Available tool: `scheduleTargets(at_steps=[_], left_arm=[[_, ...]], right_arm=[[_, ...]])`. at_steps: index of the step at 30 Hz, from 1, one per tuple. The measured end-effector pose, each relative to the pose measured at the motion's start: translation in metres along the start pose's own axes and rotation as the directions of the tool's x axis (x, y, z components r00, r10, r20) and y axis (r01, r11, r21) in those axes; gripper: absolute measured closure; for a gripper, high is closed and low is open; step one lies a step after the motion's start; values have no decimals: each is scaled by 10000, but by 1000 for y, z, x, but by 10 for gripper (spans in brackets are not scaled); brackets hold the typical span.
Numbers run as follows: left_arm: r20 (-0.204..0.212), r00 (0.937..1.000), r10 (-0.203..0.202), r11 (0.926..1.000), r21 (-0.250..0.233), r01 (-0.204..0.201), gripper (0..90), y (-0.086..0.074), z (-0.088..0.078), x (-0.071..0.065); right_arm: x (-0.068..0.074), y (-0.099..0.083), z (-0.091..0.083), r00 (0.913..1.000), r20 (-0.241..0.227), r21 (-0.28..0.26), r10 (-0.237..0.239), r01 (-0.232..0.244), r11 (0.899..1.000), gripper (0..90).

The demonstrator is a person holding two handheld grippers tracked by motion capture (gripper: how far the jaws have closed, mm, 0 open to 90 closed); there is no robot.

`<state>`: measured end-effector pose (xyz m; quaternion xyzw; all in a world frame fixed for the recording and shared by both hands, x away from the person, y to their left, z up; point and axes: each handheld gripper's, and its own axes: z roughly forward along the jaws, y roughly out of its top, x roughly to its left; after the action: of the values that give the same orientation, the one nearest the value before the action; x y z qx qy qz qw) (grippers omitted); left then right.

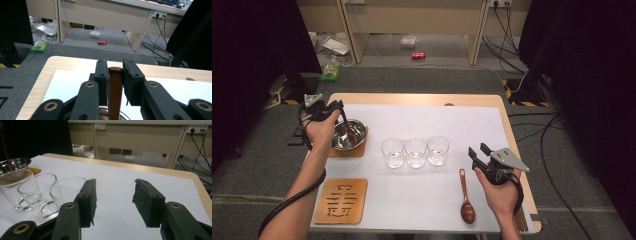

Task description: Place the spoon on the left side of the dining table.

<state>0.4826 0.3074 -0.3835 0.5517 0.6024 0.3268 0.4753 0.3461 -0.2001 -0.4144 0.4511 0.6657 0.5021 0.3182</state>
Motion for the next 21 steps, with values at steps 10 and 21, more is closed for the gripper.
scheduleTargets(at_steps=[10,21], left_arm=[[-456,9980,-427,9988,204,436,734,0,20,11],[-1099,9922,-596,9964,528,657,719,-2,26,32]], right_arm=[[0,-2,1,10000,-77,-25,36,-36,10000,528],[-1,-3,4,9999,-158,198,46,-42,9998,525]])
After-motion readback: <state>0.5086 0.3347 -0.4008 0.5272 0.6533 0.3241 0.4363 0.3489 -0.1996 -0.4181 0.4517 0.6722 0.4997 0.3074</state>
